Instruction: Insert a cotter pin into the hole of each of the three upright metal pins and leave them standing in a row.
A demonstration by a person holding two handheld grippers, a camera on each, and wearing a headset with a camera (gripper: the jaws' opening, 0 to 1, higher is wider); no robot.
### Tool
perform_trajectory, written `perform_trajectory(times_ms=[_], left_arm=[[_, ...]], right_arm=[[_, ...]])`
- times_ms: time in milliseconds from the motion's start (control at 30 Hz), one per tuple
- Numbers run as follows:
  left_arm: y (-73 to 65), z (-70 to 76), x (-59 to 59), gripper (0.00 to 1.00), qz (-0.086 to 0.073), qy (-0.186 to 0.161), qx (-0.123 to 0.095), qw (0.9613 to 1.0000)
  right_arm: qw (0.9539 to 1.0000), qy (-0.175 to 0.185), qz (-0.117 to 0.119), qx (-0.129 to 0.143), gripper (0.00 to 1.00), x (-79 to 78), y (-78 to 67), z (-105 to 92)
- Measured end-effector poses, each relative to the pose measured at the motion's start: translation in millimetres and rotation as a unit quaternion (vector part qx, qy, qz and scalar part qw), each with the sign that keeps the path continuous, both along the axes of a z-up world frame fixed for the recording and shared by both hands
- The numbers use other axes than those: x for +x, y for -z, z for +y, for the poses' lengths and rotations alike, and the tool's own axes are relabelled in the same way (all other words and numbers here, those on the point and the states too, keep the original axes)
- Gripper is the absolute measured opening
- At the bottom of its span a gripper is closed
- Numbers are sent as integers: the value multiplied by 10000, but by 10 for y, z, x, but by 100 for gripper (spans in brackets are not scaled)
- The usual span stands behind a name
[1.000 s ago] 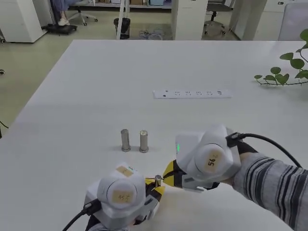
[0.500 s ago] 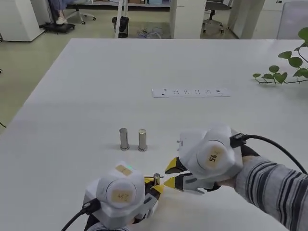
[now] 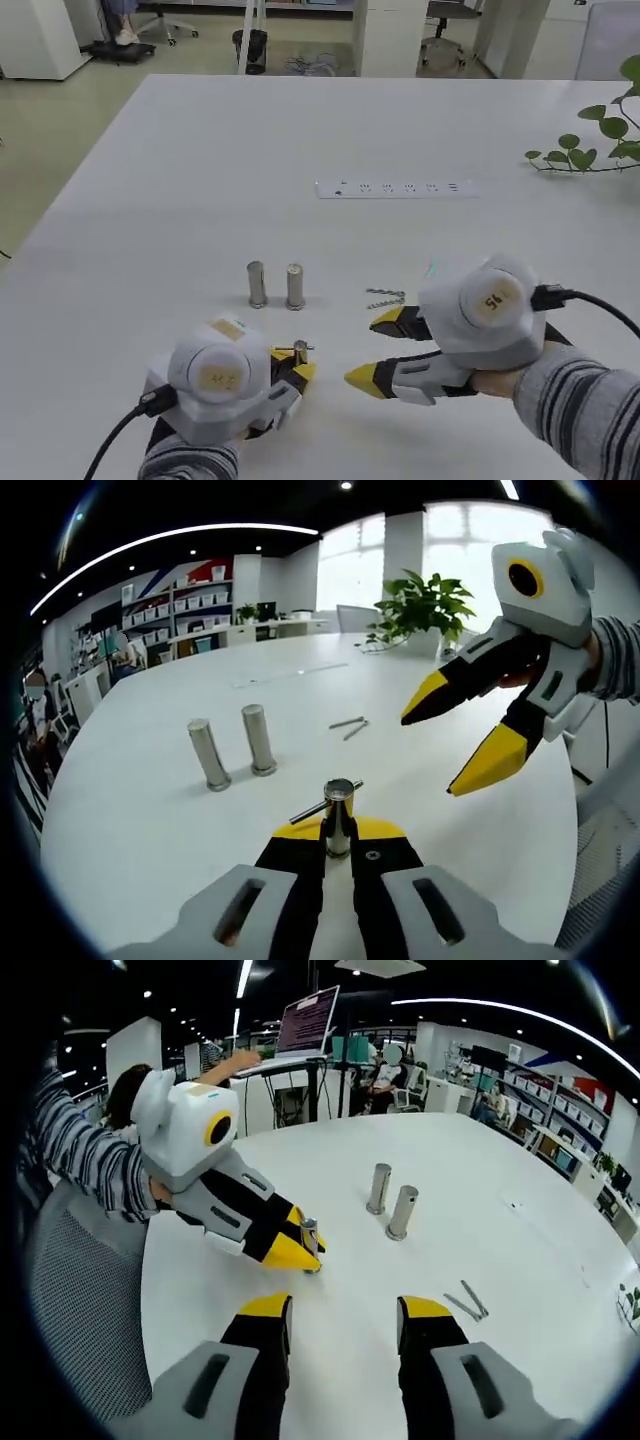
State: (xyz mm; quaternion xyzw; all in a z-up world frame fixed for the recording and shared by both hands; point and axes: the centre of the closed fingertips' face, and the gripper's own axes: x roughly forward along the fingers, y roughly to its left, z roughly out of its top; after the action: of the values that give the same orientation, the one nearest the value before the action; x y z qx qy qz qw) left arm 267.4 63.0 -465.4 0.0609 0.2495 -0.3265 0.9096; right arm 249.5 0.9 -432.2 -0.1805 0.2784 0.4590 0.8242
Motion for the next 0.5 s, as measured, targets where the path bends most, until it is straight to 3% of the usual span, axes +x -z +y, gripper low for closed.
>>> perform_trajectory(times_ms=[133,500], left_arm=[[-4,147,77,5,-15,-47,63,10000],[-22,408,256,5,-57,-55,170,9998]], right_arm=[[9991,193,155,349,40,-9,-27,-10],[9978,374,305,458,40,-38,36,-32]])
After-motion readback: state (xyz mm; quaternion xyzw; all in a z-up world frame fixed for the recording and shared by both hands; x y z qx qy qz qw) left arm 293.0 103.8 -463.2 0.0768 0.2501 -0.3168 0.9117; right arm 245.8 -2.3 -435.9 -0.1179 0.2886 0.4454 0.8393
